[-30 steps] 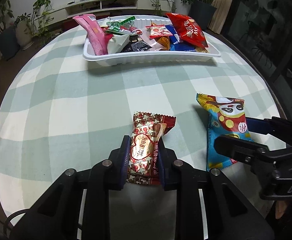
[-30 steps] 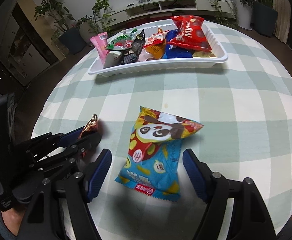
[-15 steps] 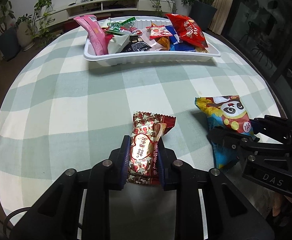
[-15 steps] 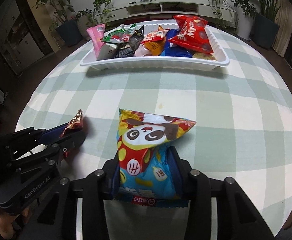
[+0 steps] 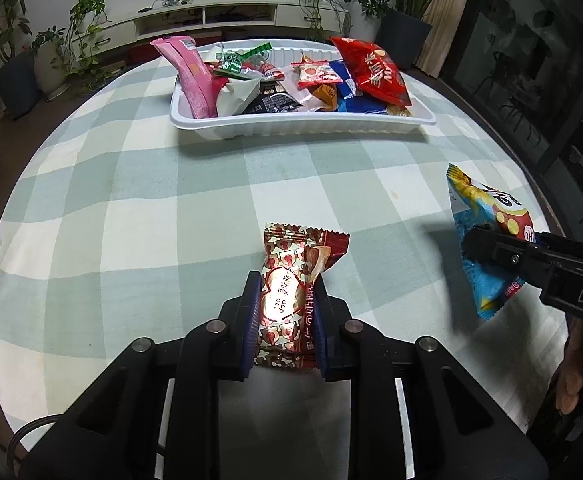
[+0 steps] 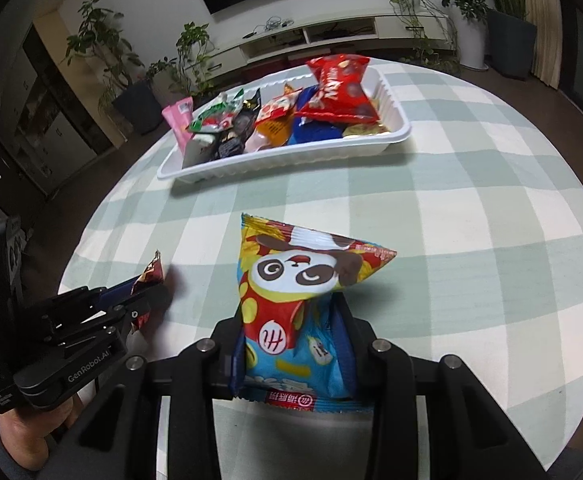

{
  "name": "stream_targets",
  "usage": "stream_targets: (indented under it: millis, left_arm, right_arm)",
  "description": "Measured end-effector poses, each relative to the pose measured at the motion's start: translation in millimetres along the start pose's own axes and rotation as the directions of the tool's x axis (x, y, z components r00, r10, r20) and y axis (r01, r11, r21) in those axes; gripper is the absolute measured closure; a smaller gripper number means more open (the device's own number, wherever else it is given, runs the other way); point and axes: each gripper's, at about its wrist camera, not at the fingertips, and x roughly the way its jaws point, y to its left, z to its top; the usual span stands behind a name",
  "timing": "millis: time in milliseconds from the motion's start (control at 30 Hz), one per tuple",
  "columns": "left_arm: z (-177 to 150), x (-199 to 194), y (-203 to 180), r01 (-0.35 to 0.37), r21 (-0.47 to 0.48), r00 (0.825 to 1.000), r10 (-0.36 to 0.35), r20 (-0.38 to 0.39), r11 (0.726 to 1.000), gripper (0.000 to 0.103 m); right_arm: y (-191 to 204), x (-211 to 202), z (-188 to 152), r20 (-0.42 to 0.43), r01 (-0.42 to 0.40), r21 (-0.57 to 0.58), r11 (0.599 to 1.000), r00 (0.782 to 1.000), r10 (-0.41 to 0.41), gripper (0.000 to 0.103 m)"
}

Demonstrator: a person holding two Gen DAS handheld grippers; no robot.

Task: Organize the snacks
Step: 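Lift the brown-red candy and panda-print bag and carry both over the tray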

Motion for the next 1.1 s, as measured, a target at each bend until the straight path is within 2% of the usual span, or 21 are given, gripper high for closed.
stream_targets:
  millis: [167,367,533,700,900,1100]
  left_arm:
    - [10.8,-14.2,5.3,0.042,-0.028,0.999,-0.041,0.034,0.999,0.083]
    - [44.4,-34.6,19.9,0.095,-0.063,0.992,-0.088,0.093,0.994,0.083]
    - [88.7,-50.7,36.1,0.100,-0.072,0.984,-0.088,0.154,0.992,0.083]
    - [138.6,-55.0,43.0,0.096,-0.040,0.975,-0.086,0.205,0.995,0.083]
    - [195.5,-32.5,42.5,0.111,-0.029,0.973,-0.103,0.207,0.993,0.083]
    - [221.9,12.6,34.5,0.129,-0.039,0.978,-0.121,0.168,0.991,0.083]
  right_arm:
    - [-10.4,-13.2,10.0,0.032,-0.020,0.031,0.999,0.999,0.019,0.064]
    - [-29.0,-33.3,36.4,0.087,-0.021,0.061,0.998,0.996,0.015,0.064]
    - [-41.5,-53.1,70.8,0.146,-0.008,0.063,0.998,0.989,-0.001,0.064]
    - [-33.3,-64.8,113.9,0.197,-0.009,0.028,1.000,0.980,0.003,0.064]
    - [0.8,-55.7,165.3,0.230,-0.051,-0.047,0.998,0.971,0.060,0.064]
    - [30.2,-10.3,198.8,0.162,-0.069,-0.103,0.992,0.983,0.086,0.064]
